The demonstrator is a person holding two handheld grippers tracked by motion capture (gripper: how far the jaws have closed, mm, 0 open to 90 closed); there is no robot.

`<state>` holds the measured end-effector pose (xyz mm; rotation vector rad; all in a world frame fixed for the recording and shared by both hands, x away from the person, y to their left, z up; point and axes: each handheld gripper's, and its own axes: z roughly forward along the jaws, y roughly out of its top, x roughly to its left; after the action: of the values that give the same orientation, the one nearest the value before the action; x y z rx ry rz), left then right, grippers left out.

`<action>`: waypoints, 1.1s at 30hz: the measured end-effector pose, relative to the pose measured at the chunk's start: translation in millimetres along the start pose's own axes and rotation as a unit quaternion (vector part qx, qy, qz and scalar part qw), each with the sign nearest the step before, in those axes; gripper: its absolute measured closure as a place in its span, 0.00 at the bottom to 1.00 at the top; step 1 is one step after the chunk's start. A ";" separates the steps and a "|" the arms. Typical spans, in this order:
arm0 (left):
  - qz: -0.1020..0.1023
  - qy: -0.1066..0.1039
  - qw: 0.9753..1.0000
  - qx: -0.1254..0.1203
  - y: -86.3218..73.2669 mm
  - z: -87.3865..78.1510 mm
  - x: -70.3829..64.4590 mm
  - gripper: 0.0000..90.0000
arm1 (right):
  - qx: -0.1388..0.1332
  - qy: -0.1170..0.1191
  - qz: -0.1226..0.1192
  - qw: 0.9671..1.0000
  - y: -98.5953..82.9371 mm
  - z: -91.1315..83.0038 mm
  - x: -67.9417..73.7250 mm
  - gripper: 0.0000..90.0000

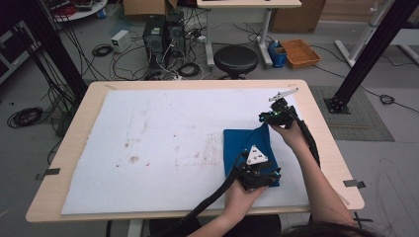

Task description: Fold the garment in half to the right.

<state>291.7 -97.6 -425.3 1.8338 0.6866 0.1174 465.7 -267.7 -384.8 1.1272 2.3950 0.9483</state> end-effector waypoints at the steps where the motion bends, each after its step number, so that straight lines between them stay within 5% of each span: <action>1: 0.003 -0.002 1.000 -0.005 1.5 -3.7 0.1 0.65 | 0.001 -0.003 0.003 1.000 -0.4 -1.0 -0.3 0.86; 6: 0.028 0.016 0.999 -0.021 7.7 -35.8 5.6 0.61 | -0.009 -0.034 0.017 0.999 -6.7 -17.0 2.4 0.78; 10: 0.031 0.035 0.998 -0.035 8.5 -69.2 20.5 0.61 | -0.033 -0.026 0.027 0.999 -27.5 -41.8 14.3 0.76; 17: 0.028 0.091 0.995 -0.042 1.1 -125.5 48.2 0.59 | -0.068 0.006 0.043 0.997 -83.3 -80.2 55.1 0.71; 23: 0.021 0.134 0.990 -0.048 -10.8 -162.4 64.4 0.58 | -0.074 0.026 0.034 0.996 -134.5 -98.5 92.0 0.67; 28: 0.012 0.149 0.987 -0.052 -19.8 -174.4 70.9 0.58 | -0.064 0.005 0.043 0.997 -153.2 -100.2 102.2 0.67; 30: 0.002 0.152 0.987 -0.055 -24.3 -176.7 73.7 0.58 | -0.053 0.008 0.062 0.997 -159.2 -94.0 103.8 0.69; 33: 0.001 0.153 0.987 -0.053 -25.5 -177.3 75.5 0.58 | -0.038 0.019 0.059 0.997 -160.4 -90.1 105.1 0.94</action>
<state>272.9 94.2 -400.0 1.7302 0.8734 0.4357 261.5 -299.8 -431.4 1.2442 2.3215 1.0992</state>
